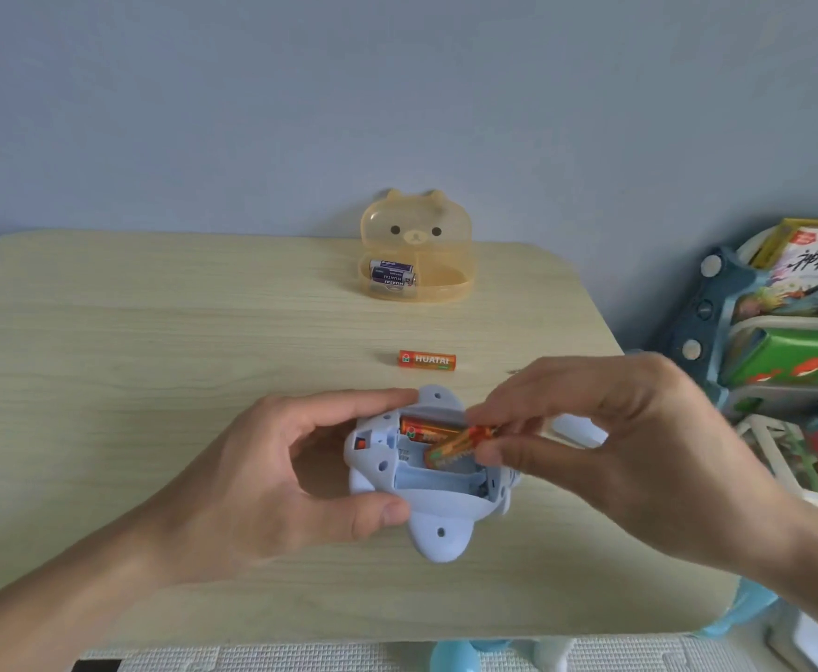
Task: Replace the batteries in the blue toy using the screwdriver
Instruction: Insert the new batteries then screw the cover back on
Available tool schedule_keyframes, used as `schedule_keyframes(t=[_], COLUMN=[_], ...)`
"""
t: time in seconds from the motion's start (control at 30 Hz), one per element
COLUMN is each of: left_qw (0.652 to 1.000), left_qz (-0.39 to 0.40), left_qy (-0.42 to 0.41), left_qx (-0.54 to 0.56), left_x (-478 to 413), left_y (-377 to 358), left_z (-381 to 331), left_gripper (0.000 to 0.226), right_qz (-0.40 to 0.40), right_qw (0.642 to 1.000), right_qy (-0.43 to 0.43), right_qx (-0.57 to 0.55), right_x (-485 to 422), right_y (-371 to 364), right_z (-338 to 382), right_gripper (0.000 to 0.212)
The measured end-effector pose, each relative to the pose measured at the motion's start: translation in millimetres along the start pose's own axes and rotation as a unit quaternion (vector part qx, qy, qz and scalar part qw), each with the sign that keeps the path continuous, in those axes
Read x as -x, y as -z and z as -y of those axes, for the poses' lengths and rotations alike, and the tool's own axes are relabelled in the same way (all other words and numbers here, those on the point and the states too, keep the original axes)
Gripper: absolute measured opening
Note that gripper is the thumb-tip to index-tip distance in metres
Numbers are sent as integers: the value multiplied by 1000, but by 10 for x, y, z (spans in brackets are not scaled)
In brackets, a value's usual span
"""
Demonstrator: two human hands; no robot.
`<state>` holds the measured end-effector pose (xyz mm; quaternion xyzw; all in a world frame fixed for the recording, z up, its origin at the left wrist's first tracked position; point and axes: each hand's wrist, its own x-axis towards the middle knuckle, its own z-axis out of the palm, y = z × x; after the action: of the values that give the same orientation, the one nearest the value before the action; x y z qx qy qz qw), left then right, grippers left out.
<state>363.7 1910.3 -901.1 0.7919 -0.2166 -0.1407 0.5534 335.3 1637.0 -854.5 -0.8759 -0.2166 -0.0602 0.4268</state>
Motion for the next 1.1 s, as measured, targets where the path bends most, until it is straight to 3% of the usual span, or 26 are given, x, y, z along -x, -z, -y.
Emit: schedule_keyframes(t=[0.4,0.9,1.1], left_qw=[1000,1000,1000], left_qz=[-11,-13,-21], left_qy=[-1,3,9], left_qx=[-11,-15,-11], left_x=[6,12,8], left_y=[2,16,6], left_z=[53,39,35], left_gripper=[71,71,72], right_qz=[-12,38,-41], right_qw=[989,991,990], right_qy=[16,-30,-74], right_qx=[145,127,112], right_x=[24,-165,-720], right_y=[-157,-193,-54], right_z=[21,126,-69], right_gripper=[11,3,10])
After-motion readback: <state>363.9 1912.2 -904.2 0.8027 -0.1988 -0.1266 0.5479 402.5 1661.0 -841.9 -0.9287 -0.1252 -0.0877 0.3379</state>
